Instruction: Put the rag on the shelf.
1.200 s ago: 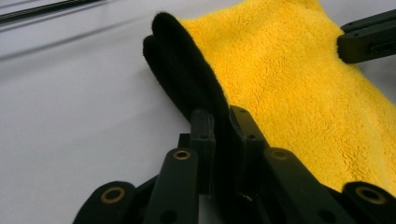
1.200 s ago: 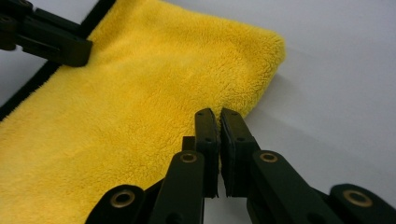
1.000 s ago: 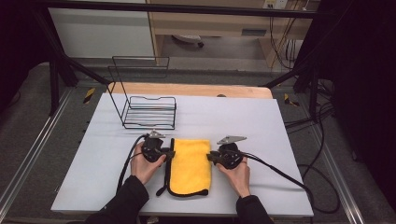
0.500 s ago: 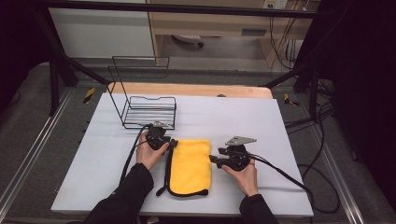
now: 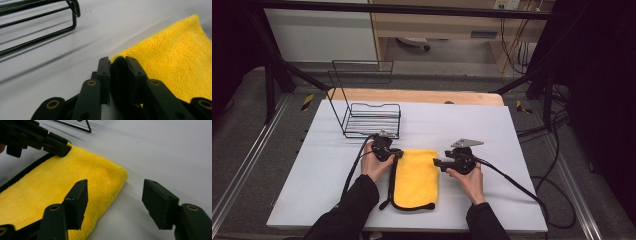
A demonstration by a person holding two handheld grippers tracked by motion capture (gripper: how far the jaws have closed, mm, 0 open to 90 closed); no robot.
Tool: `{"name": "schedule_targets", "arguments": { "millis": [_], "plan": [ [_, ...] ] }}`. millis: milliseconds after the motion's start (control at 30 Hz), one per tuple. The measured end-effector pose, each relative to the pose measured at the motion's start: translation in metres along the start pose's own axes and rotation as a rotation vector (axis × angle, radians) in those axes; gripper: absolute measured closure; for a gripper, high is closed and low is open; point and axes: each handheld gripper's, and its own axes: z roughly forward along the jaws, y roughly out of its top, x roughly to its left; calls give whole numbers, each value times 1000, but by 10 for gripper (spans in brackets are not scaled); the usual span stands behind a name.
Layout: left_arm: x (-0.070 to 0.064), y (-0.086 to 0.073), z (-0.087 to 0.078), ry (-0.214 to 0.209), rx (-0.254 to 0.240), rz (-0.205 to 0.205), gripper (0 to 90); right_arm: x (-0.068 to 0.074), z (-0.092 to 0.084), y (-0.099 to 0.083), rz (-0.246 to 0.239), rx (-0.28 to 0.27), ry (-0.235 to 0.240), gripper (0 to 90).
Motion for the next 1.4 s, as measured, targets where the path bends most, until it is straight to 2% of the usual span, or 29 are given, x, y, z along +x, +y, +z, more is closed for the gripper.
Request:
{"name": "schedule_targets", "arguments": {
  "millis": [100, 233, 367, 567, 733, 833, 933, 1167, 1267, 1400],
  "plan": [
    [1, 0, 0, -7, -1, 2, 750, -2, 9, 6, 6, 1, -12, 466],
    [0, -1, 1, 2, -3, 27, 748, -4, 19, 10, 27, 21, -29, 573],
    [0, -2, 1, -3, -6, 31, 747, -6, 28, 8, 38, 57, -34, 620],
    [2, -1, 1, -11, 0, 25, 744, -8, 32, 8, 78, 69, -9, 682],
    [1, 0, 1, -5, 4, 35, 742, -8, 34, 8, 112, 79, 27, 791],
    [2, 0, 1, -12, 6, 36, 742, -7, 33, 8, 121, 77, 28, 828],
    [3, 0, 1, -17, 2, 55, 745, -5, 32, 9, 111, 77, 10, 840],
    [0, 0, -3, -13, -18, 50, 796, -1, 24, 13, 85, 48, 1, 846],
    [0, 0, -9, -22, -48, 38, 803, 2, 18, 15, 71, 24, 1, 846],
    [0, 0, -21, -37, -95, 48, 806, 8, 11, 18, 51, -5, -3, 846]
  ]
}}
